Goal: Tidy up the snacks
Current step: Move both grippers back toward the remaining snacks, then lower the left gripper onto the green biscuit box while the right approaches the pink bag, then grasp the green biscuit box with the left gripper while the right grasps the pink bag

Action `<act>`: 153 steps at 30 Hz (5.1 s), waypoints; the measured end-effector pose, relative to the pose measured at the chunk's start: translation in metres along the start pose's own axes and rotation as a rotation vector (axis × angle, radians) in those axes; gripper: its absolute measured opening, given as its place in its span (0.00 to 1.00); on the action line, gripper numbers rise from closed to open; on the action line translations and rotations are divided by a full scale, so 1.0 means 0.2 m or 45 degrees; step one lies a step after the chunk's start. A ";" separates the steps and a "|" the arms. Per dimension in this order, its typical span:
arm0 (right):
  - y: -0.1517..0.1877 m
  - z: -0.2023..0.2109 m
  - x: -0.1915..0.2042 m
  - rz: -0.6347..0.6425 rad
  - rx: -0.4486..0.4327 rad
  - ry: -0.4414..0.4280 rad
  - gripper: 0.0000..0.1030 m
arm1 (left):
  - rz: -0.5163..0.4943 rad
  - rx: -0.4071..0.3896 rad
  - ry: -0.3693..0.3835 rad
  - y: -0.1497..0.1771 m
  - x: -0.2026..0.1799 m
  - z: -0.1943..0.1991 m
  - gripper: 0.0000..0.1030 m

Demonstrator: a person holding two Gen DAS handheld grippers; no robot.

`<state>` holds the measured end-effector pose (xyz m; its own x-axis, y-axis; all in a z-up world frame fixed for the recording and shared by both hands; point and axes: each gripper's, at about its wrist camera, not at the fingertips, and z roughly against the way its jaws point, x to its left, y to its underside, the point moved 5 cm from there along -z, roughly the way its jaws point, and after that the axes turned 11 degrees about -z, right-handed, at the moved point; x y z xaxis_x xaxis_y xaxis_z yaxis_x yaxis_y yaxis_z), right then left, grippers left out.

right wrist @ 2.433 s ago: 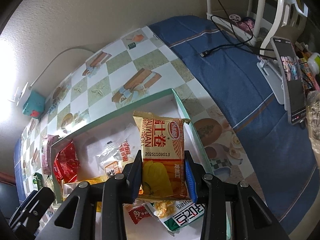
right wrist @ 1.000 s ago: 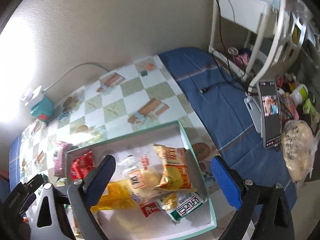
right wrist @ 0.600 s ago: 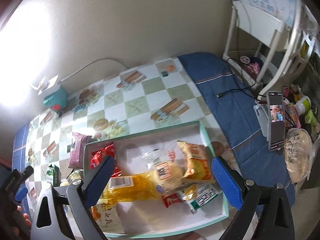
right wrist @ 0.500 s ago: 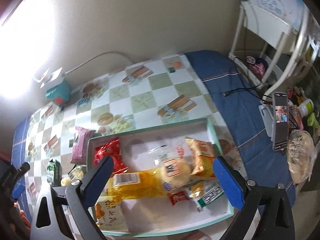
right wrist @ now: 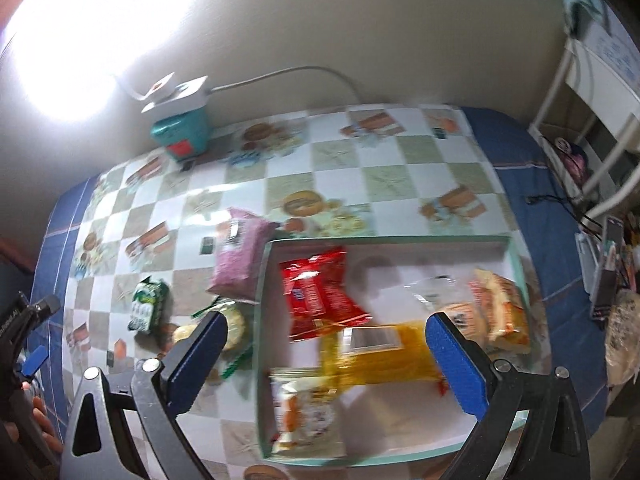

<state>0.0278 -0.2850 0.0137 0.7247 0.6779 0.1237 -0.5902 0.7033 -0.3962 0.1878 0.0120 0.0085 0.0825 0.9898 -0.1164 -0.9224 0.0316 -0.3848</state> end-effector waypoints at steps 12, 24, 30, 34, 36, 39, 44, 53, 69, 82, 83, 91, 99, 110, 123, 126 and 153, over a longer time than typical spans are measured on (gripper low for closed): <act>0.12 -0.07 0.35 0.120 0.049 -0.075 0.98 | 0.137 0.004 -0.047 -0.05 0.34 -0.01 0.95; 0.21 -0.21 0.51 0.194 0.105 -0.102 0.98 | 0.080 0.040 0.000 -0.06 0.32 -0.10 0.95; 0.20 -0.26 0.47 0.190 0.091 -0.130 0.96 | -0.036 0.074 0.099 -0.04 0.16 -0.15 0.95; 0.19 -0.31 0.43 0.168 0.119 -0.137 0.86 | -0.122 0.101 0.134 -0.02 0.05 -0.19 0.95; 0.19 -0.34 0.42 0.161 0.129 -0.138 0.85 | -0.170 0.132 0.150 0.00 -0.01 -0.22 0.95; 0.18 -0.36 0.41 0.158 0.133 -0.143 0.81 | -0.210 0.150 0.163 0.01 -0.07 -0.26 0.95; 0.12 -0.37 0.41 0.148 0.094 -0.159 0.80 | -0.266 0.158 0.208 0.03 -0.18 -0.30 0.95; 0.00 -0.44 0.40 0.061 0.062 -0.240 0.64 | -0.362 0.165 0.209 0.03 -0.34 -0.40 0.95; -0.07 -0.61 0.44 0.053 0.061 -0.227 0.56 | -0.462 0.212 0.167 0.07 -0.47 -0.61 0.95; -0.06 -0.65 0.45 0.099 0.033 -0.164 0.55 | -0.418 0.248 0.200 0.08 -0.46 -0.66 0.69; -0.05 -0.65 0.46 0.108 0.034 -0.167 0.55 | -0.418 0.248 0.205 0.08 -0.46 -0.65 0.67; -0.03 -0.65 0.51 0.141 0.034 -0.193 0.55 | -0.390 0.246 0.237 0.08 -0.46 -0.65 0.52; -0.04 -0.64 0.49 0.127 0.028 -0.190 0.55 | -0.360 0.242 0.248 0.07 -0.42 -0.64 0.51; -0.04 -0.66 0.47 0.117 0.047 -0.175 0.55 | -0.323 0.236 0.244 0.07 -0.39 -0.63 0.50; -0.02 -0.70 0.47 0.133 0.046 -0.137 0.47 | -0.309 0.235 0.239 0.07 -0.38 -0.62 0.50; -0.03 -0.70 0.47 0.137 0.035 -0.131 0.44 | -0.308 0.235 0.238 0.07 -0.38 -0.62 0.50; -0.04 -0.59 0.47 0.147 0.018 -0.149 0.43 | -0.232 0.212 0.260 0.03 -0.34 -0.55 0.44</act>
<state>0.1427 -0.2513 -0.0786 0.6057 0.7743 0.1833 -0.6731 0.6215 -0.4009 0.2184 -0.0697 -0.0871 0.3105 0.9179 -0.2472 -0.9333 0.2449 -0.2628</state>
